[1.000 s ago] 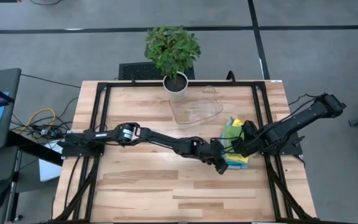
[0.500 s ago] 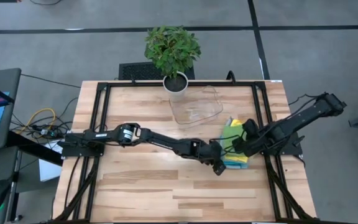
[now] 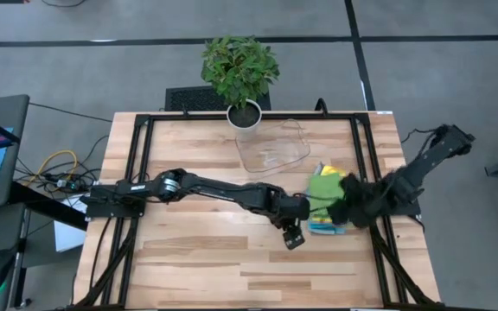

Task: Fold microfiber towels
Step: Move the stacked microfiber cloths to the center of the table

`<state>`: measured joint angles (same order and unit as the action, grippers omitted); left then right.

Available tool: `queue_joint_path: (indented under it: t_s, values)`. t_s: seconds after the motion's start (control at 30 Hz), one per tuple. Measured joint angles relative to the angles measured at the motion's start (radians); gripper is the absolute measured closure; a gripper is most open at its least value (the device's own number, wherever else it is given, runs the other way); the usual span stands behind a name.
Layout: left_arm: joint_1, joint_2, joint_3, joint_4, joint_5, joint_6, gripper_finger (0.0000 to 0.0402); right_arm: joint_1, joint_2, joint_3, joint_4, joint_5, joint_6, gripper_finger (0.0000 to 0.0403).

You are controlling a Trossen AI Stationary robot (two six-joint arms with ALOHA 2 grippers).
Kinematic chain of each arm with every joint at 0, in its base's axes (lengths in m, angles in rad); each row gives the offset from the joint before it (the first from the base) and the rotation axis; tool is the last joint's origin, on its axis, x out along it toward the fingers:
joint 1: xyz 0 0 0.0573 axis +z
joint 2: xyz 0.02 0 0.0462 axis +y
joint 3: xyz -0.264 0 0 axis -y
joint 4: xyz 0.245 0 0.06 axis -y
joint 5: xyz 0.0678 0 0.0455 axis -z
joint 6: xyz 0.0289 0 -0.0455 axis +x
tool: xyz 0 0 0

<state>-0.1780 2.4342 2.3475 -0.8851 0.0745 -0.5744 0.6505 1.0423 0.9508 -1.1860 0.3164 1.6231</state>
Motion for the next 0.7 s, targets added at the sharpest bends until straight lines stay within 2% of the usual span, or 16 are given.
queue_joint_path:
  t_s: [0.13, 0.27, 0.3, 0.37, 0.47, 0.7]
  values:
    - [-0.027, -0.131, -0.027, -0.108, -0.04, 0.018, 0.0197, 0.185, 0.126, -0.001, 0.116, 0.0, 0.164, 0.0255]
    - [-0.059, -0.246, -0.027, -0.172, -0.172, 0.03, 0.0197, 0.333, 0.28, -0.001, 0.136, -0.003, 0.405, 0.0373]
    - [-0.066, -0.269, -0.027, -0.173, -0.21, 0.03, 0.0197, 0.349, 0.325, -0.001, 0.137, -0.006, 0.45, 0.0385]
    - [-0.081, -0.309, -0.027, -0.169, -0.279, 0.023, 0.0197, 0.357, 0.403, -0.002, 0.137, -0.021, 0.522, 0.0383]
    - [-0.094, -0.361, -0.027, -0.175, -0.345, 0.01, 0.0197, 0.33, 0.476, -0.002, 0.147, -0.046, 0.548, 0.0384]
    - [-0.095, -0.451, -0.028, -0.215, -0.342, -0.005, 0.0197, 0.196, 0.536, -0.021, 0.093, -0.048, 0.435, 0.039]
